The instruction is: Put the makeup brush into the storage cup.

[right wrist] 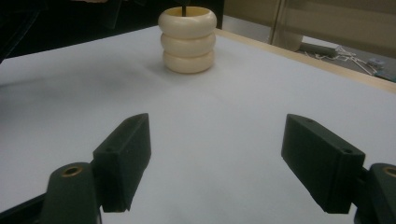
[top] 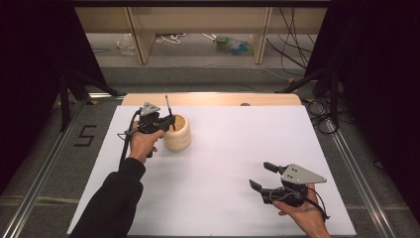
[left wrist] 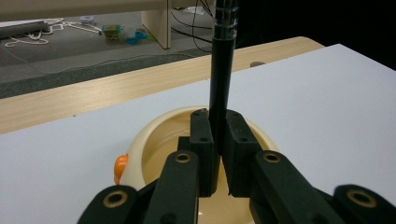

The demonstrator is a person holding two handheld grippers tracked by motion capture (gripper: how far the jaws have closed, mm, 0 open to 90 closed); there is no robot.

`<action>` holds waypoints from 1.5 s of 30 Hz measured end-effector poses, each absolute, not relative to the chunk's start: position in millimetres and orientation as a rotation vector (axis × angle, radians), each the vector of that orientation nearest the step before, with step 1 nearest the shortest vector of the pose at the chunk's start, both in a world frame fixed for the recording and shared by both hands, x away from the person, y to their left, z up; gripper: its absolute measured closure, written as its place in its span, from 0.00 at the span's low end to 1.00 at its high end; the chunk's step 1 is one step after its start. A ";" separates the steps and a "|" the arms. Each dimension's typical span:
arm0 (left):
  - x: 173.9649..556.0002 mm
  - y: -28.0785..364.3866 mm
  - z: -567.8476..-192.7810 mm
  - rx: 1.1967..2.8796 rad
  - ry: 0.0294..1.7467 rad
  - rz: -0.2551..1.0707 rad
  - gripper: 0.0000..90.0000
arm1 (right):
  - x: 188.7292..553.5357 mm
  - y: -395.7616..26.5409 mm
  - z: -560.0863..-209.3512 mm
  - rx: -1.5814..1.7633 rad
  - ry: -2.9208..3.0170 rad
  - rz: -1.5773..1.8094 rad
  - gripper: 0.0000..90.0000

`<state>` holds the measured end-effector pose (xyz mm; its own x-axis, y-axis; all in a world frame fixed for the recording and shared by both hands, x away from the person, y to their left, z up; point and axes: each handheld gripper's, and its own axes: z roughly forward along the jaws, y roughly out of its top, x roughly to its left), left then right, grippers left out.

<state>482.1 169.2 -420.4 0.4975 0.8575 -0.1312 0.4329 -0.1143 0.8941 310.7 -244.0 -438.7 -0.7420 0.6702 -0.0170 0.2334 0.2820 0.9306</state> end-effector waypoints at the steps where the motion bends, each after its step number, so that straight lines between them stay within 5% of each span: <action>1: 482.4 169.7 -420.6 1.738 1.099 0.528 0.93 | 310.5 -244.0 -438.8 0.818 2.155 1.458 0.28; 21: 484.0 165.5 -424.3 1.758 1.099 0.508 0.91 | 310.7 -243.9 -438.5 0.810 2.158 1.454 0.28; 33: 471.4 174.3 -408.2 1.750 1.120 0.539 0.57 | 310.5 -242.9 -438.9 0.811 2.168 1.456 0.28; 45: 452.2 178.7 -402.2 1.748 1.069 0.551 0.38 | 310.7 -243.0 -439.0 0.810 2.160 1.458 0.28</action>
<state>452.2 178.7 -402.2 0.5103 0.8537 -0.1037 0.4114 -0.1364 0.9012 310.7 -243.0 -439.0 -0.7473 0.6643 -0.0131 0.2364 0.2843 0.9291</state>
